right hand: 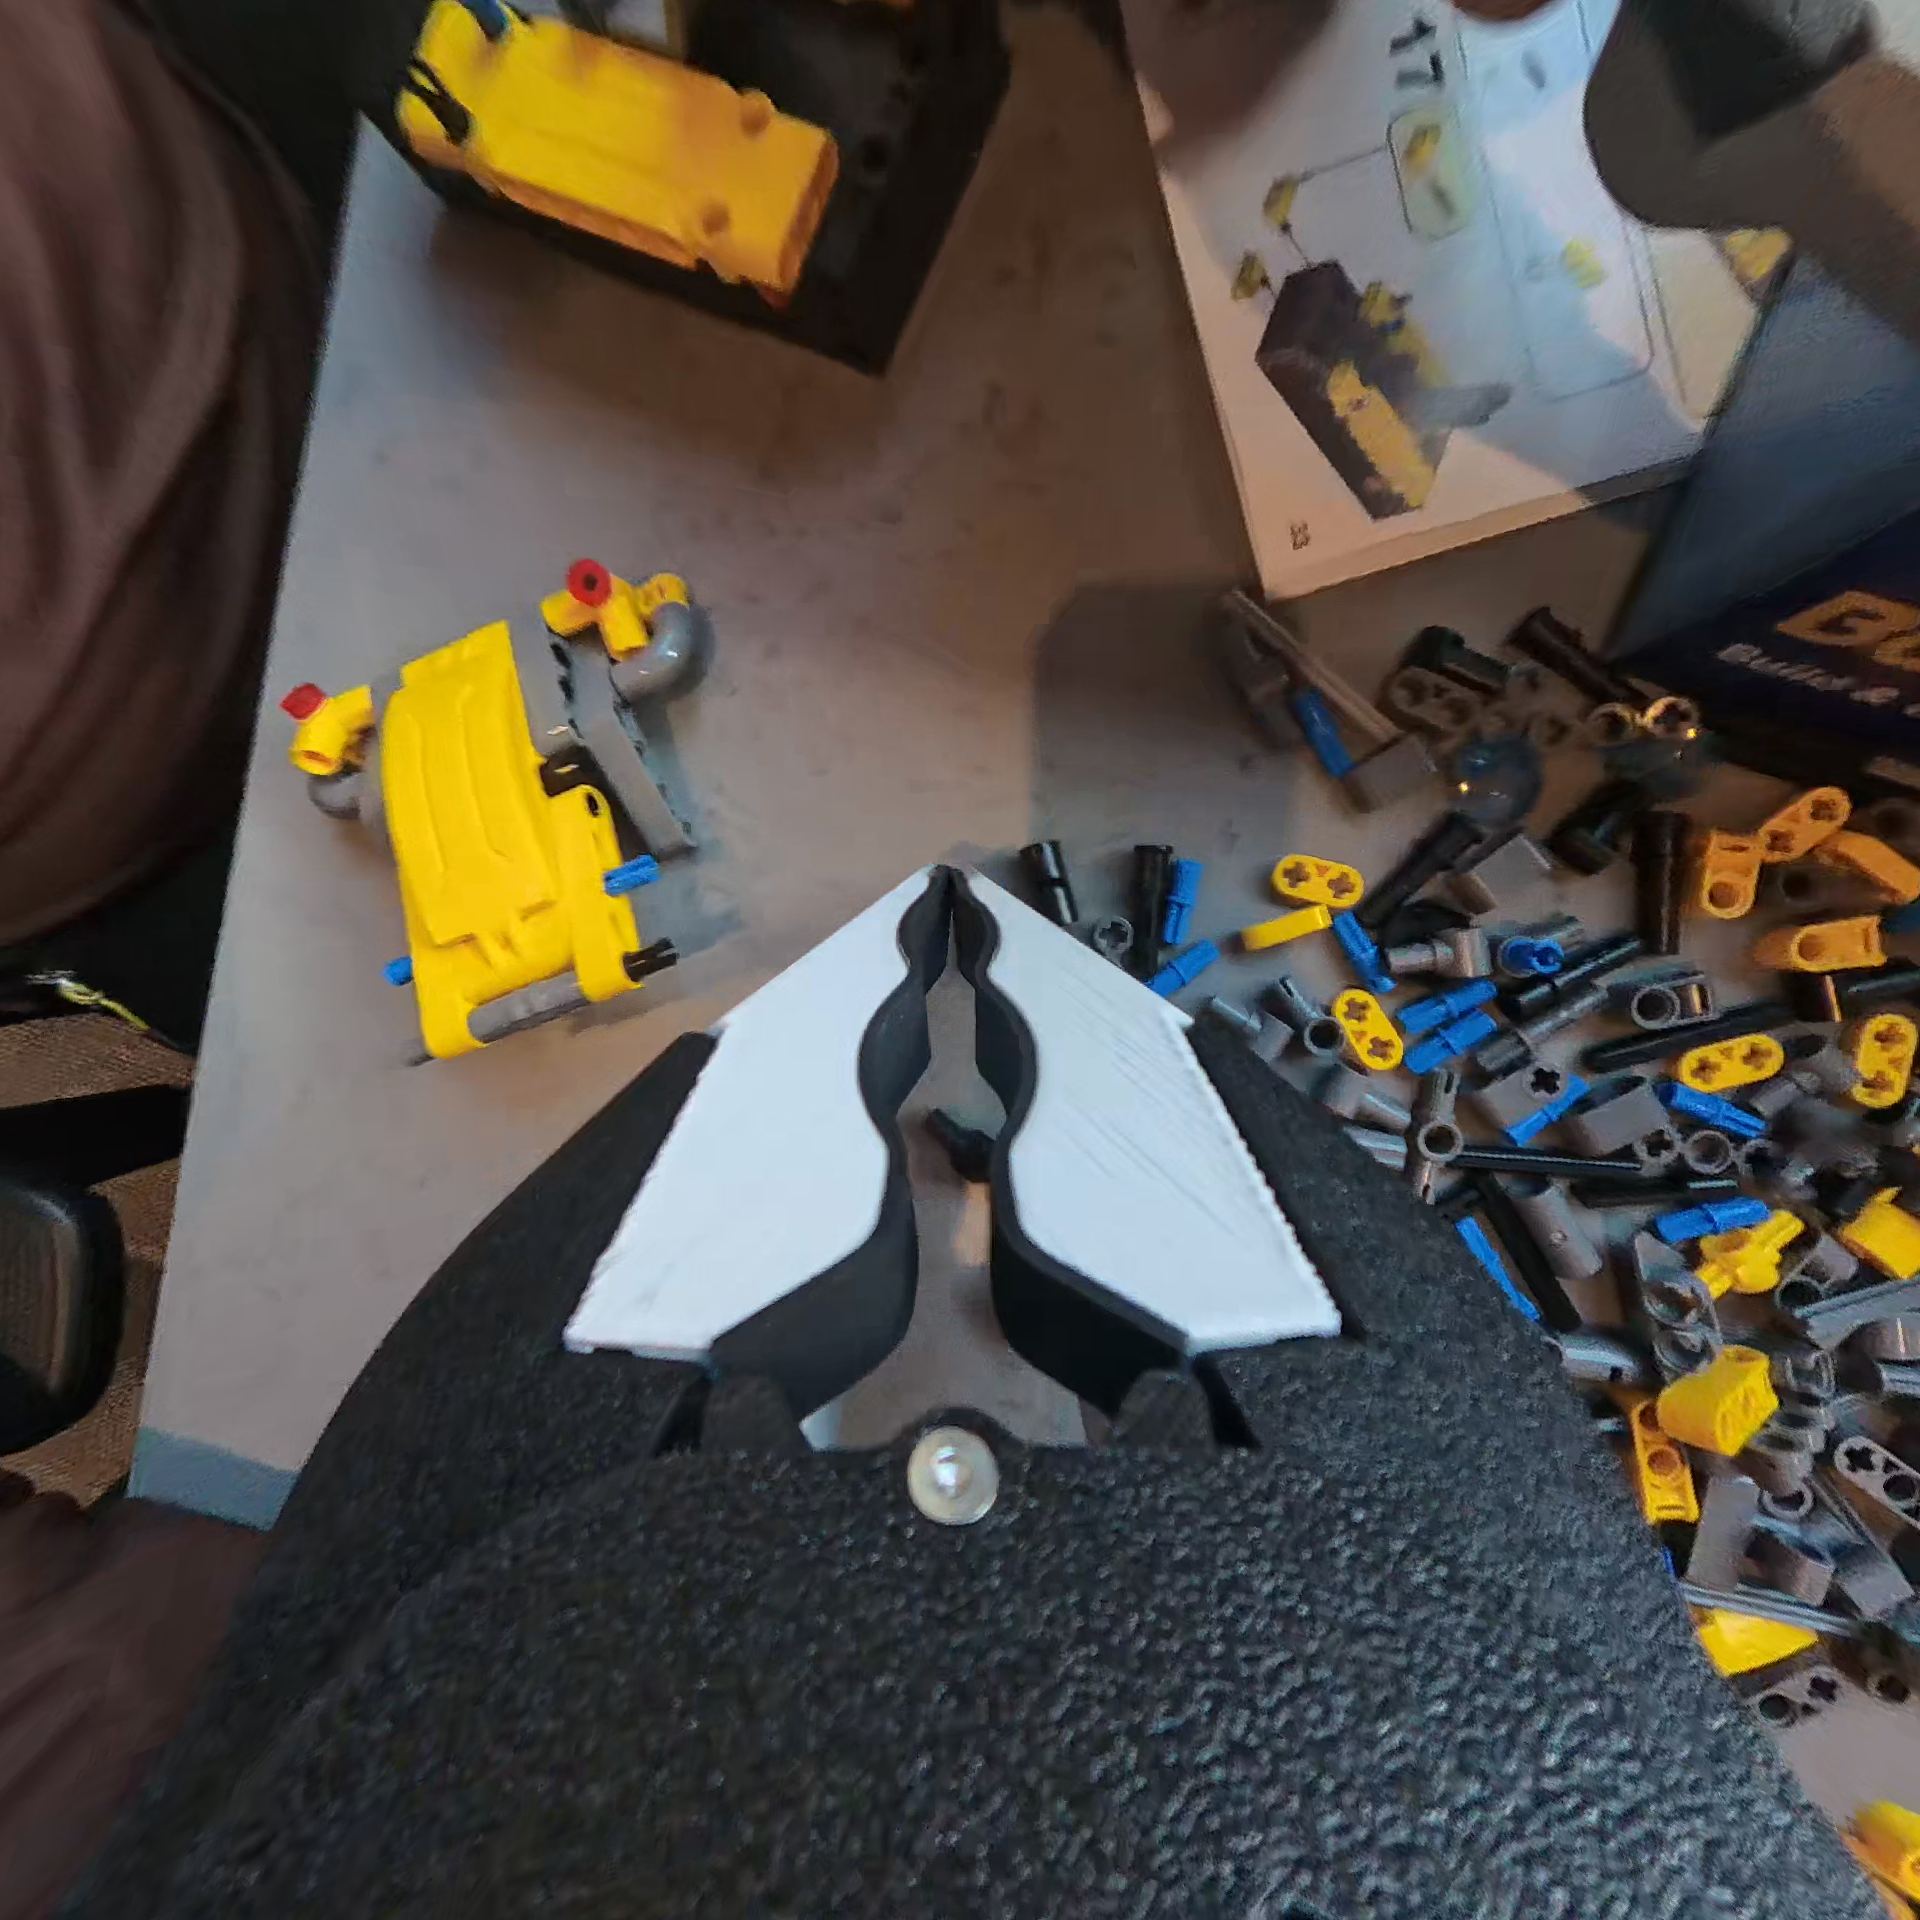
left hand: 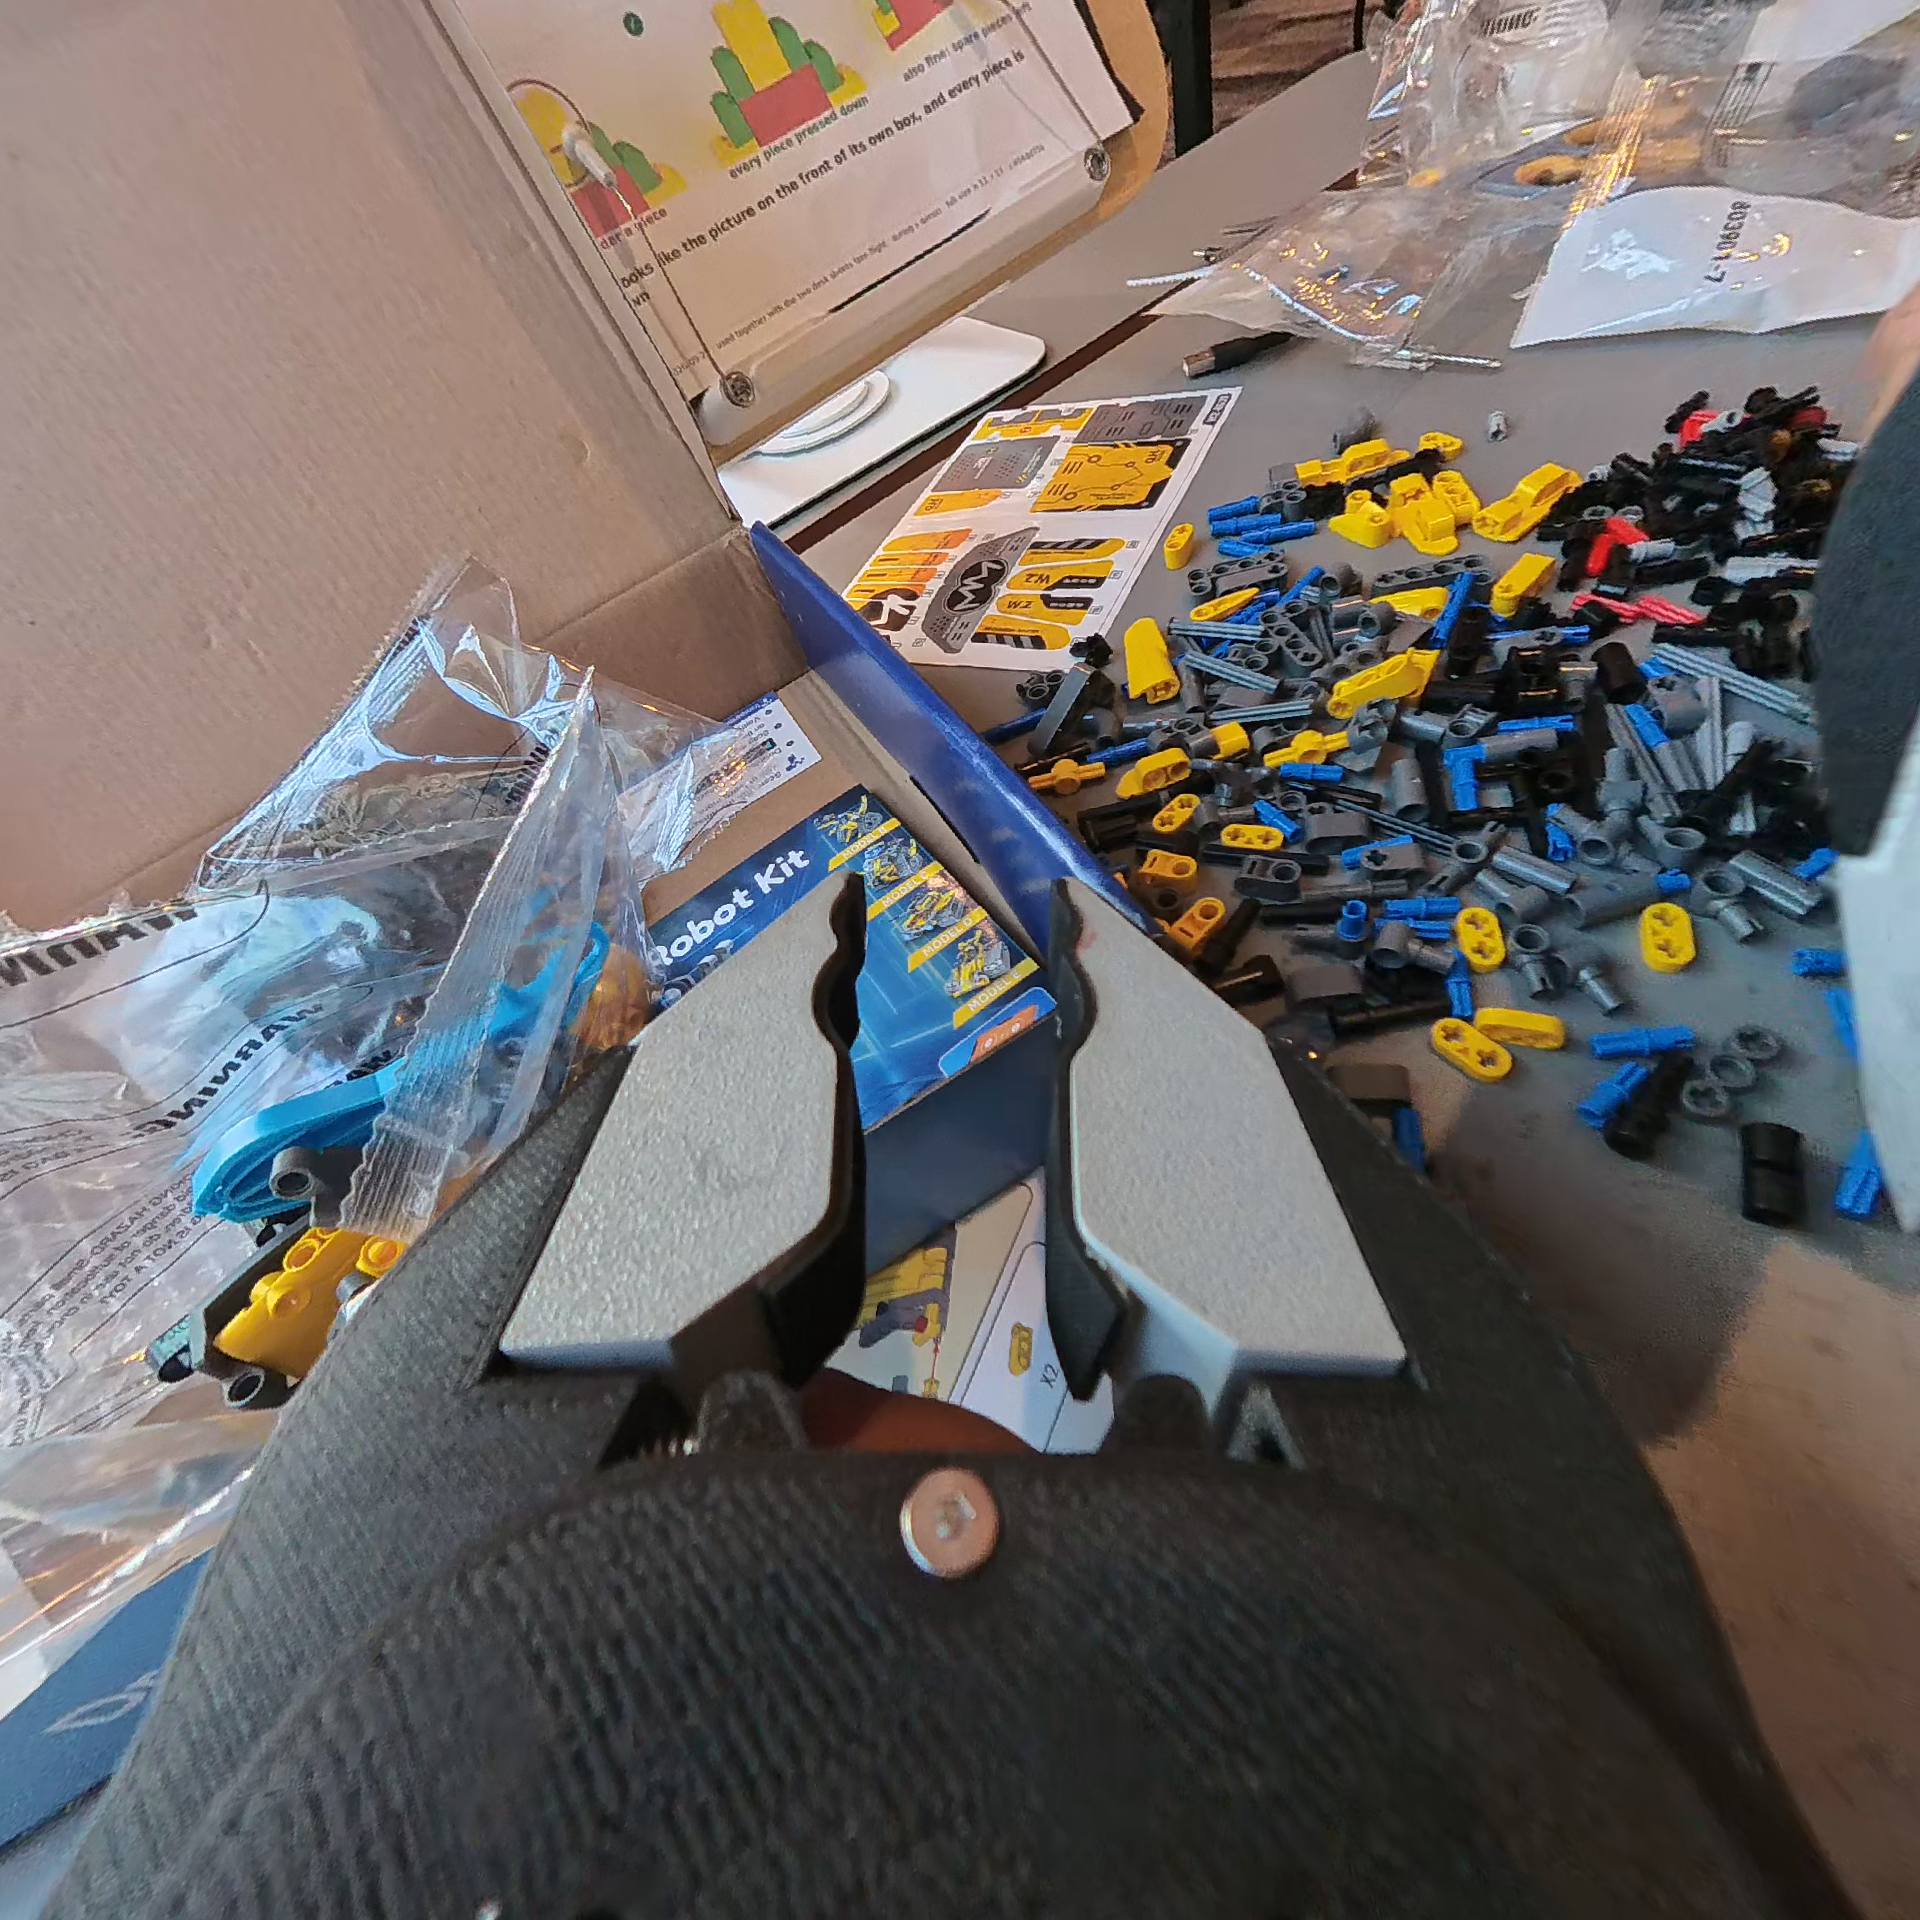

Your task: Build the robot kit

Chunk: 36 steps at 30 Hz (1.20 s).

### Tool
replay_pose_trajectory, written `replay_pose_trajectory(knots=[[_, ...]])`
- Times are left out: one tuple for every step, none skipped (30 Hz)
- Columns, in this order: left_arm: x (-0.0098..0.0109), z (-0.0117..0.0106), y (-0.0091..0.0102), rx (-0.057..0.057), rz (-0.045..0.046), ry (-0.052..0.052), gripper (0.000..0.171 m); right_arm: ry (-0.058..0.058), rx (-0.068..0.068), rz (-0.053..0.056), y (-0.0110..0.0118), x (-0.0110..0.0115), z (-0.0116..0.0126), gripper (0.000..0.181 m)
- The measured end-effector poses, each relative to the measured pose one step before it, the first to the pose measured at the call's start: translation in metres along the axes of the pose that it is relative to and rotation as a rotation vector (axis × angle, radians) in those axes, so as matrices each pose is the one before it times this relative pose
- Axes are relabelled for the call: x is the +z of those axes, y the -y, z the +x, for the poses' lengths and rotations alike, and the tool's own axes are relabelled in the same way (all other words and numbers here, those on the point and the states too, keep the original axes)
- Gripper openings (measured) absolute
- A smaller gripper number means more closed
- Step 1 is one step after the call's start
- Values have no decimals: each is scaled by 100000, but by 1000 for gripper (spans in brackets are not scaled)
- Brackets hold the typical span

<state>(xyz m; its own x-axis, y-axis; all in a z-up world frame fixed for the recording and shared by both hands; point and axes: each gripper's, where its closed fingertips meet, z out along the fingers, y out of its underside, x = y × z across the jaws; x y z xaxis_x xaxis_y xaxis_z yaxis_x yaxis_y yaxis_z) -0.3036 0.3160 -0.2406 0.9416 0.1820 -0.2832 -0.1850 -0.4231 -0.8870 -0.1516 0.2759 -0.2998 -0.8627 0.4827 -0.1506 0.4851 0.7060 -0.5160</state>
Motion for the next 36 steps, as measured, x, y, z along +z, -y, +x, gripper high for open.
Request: replay_pose_trajectory(knots=[[-1, -18, 8, 8, 4, 38, 33, -816, 1935, -1617, -290, 271, 377, 0], [2, -18, 12, -5, 35, 41, 33, -312, 2121, 160, -77, 67, 368, 0], [-17, -10, 9, -10, 60, 33, 33, -3770, 2703, 757, 38, -124, 920, 0], [1, -6, 17, 6, 59, 23, 33, -3665, 2745, 484, -45, -214, 897, 0], [-1, -13, 7, -13, 1, 13, 33, -4342, 2192, -91, -181, -224, 987, 0], [-4, -12, -10, -69, -16, -28, 33, -2643, 1999, 255, -150, -224, 688, 0], [2, -9, 12, -68, 35, 9, 33, -599, 1163, 1091, -11, -257, 303, 0], [-17, -17, 18, -66, 72, 23, 32, 756, 254, 2571, 252, -355, -11, 0], [-10, -16, 34, -71, 93, 11, 33, 742, 12, 3184, 408, -453, -69, 0], [-23, -20, 20, -77, 118, 37, 32, -107, 287, 2723, 370, -507, 46, 0], [-20, -12, 36, -43, 129, 19, 32, 46, 292, 2321, 291, -524, 11, 0], [-19, -25, 30, -43, 97, 49, 32, 1524, 4, 2172, 227, -493, -271, 0], [-10, -3, 10, -5, 37, -8, 33, 2211, -504, 1476, 79, -437, -433, 0], [1, 0, 1, 47, 9, -22, 33, 1896, -1154, 698, -43, -334, -445, 0], [-4, 20, 8, 82, 30, -49, 33, 1392, -1598, 435, -47, -212, -400, 0], [-1, 41, -13, 97, -3, -99, 33, 678, -1340, 314, 23, -68, -257, 0], [10, 46, -16, 133, -88, -129, 33, 891, -511, -288, 4, 80, -219, 0], [18, 28, -25, 134, -76, -47, 33, 331, -298, -686, -7, 208, -77, 0], [22, 25, -24, 81, -55, -64, 33, -1003, -511, -820, -12, 267, 155, 0], [23, 7, -37, 7, -122, -36, 33, -304, -141, -1101, -93, 281, 70, 0], [4, -15, -22, -56, -70, 19, 33, 591, 101, -993, -125, 232, -58, 0], [4, -12, 10, -105, 34, -20, 33, 130, -98, -396, -68, 164, 6, 0], [-20, -21, 28, -85, 83, 41, 33, -25, 42, -120, -10, 93, 36, 0], [-17, -17, 26, 5, 121, 54, 33, 433, 189, -56, -4, 33, -52, 0], [-9, -9, 18, 77, 84, 63, 33, 85, -202, 389, 74, -17, -21, 0], [-1, -6, 6, 61, 28, 82, 33, -461, -443, 721, 130, -47, 47, 0], [-5, 18, 4, 44, 4, -15, 33, -699, -362, 719, 161, -89, 83, 0], [5, 44, 10, 55, 55, -41, 32, -815, -343, 990, 207, -105, 107, 0], [12, 51, -7, 153, 2, 51, 31, -649, -398, 1375, 250, -138, 70, 0], [21, 68, -17, 354, -97, 6, 31, -1422, -386, 1746, 303, -185, 209, 1], [1, 62, 2, 399, 3, 116, 30, -1748, -55, 2256, 402, -244, 287, 3], [-16, 54, 46, 389, 131, 241, 29, -635, 395, 2663, 474, -278, 133, 5], [-28, 11, 67, 328, 241, 375, 27, -405, 207, 2890, 504, -298, 80, 7], [-35, -16, 75, 273, 276, 492, 26, -979, -318, 2636, 455, -306, 148, 10], [-30, -67, 70, 188, 231, 602, 24, -1199, -424, 2549, 445, -306, 170, 16], [-21, -129, 42, -1, 158, 892, 22, -644, -127, 2345, 417, -269, 84, 20]])
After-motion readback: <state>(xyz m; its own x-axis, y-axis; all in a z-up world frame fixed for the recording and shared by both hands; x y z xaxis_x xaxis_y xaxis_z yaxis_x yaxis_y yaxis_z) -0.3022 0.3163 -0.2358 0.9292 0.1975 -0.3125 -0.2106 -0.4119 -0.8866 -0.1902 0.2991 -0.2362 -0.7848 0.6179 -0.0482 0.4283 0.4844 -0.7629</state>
